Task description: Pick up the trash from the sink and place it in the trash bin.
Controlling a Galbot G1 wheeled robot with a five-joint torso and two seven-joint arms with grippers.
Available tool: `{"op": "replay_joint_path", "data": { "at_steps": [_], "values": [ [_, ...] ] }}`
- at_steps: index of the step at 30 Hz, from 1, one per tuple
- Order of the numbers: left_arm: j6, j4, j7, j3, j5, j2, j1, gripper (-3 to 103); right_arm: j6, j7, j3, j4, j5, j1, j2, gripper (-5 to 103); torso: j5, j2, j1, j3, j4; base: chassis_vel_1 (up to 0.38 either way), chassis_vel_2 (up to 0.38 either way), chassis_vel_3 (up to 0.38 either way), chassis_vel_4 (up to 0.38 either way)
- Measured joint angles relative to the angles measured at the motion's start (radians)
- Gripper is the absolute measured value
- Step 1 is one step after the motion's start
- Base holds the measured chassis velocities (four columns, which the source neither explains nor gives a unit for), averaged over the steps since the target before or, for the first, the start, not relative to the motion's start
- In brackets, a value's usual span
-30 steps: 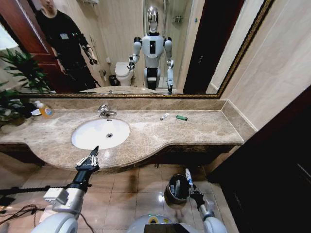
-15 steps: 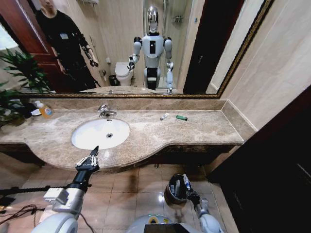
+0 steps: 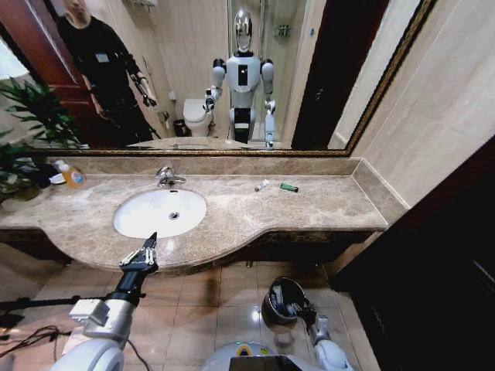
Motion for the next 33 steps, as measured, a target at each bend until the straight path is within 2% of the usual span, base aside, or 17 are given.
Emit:
{"op": "replay_joint_path", "data": {
  "at_steps": [1,4,6,15,19,22,23,28,33],
  "values": [
    [0.0,0.0,0.0,0.0,0.0,0.0,0.0,0,0.0,0.0,0.0,0.001,0.0,0.0,0.0,80,0.0,0.0,0.0,0.0,0.0,0.0,0.0,0.0,0.0],
    [0.0,0.0,0.0,0.0,0.0,0.0,0.0,0,0.001,0.003,0.0,0.002,0.001,0.001,0.0,95,0.0,0.0,0.0,0.0,0.0,0.0,0.0,0.0,0.0],
    [0.0,0.0,0.0,0.0,0.0,0.0,0.0,0,0.001,0.003,0.0,0.002,0.002,0.001,0.0,100,0.0,0.0,0.0,0.0,0.0,0.0,0.0,0.0,0.0],
    [0.0,0.0,0.0,0.0,0.0,0.0,0.0,0,0.002,0.004,0.001,0.011,0.002,-0.004,-0.001,100,0.0001,0.0,0.0,0.0,0.0,0.0,0.0,0.0,0.0],
    [0.0,0.0,0.0,0.0,0.0,0.0,0.0,0,0.001,0.008,0.008,0.078,0.005,-0.033,-0.008,100,0.0003,0.0,0.0,0.0,0.0001,0.0,0.0,0.0,0.0],
    [0.0,0.0,0.0,0.0,0.0,0.0,0.0,0,0.005,0.008,0.027,0.219,0.004,-0.113,-0.035,100,0.0,0.0,0.0,0.0,0.0,0.0,0.0,0.0,0.0],
    [0.0,0.0,0.0,0.0,0.0,0.0,0.0,0,0.005,0.008,0.027,0.219,0.004,-0.113,-0.035,100,0.0,0.0,0.0,0.0,0.0,0.0,0.0,0.0,0.0],
    [0.0,0.0,0.0,0.0,0.0,0.0,0.0,0,0.072,0.012,0.112,0.396,-0.033,-0.236,-0.04,100,0.0,0.0,0.0,0.0,0.0,0.0,0.0,0.0,0.0],
    [0.0,0.0,0.0,0.0,0.0,0.0,0.0,0,0.092,0.022,0.162,0.563,0.013,-0.353,-0.058,100,-0.0001,0.0,0.0,0.0,-0.0001,0.0,0.0,0.0,0.0]
  ]
}}
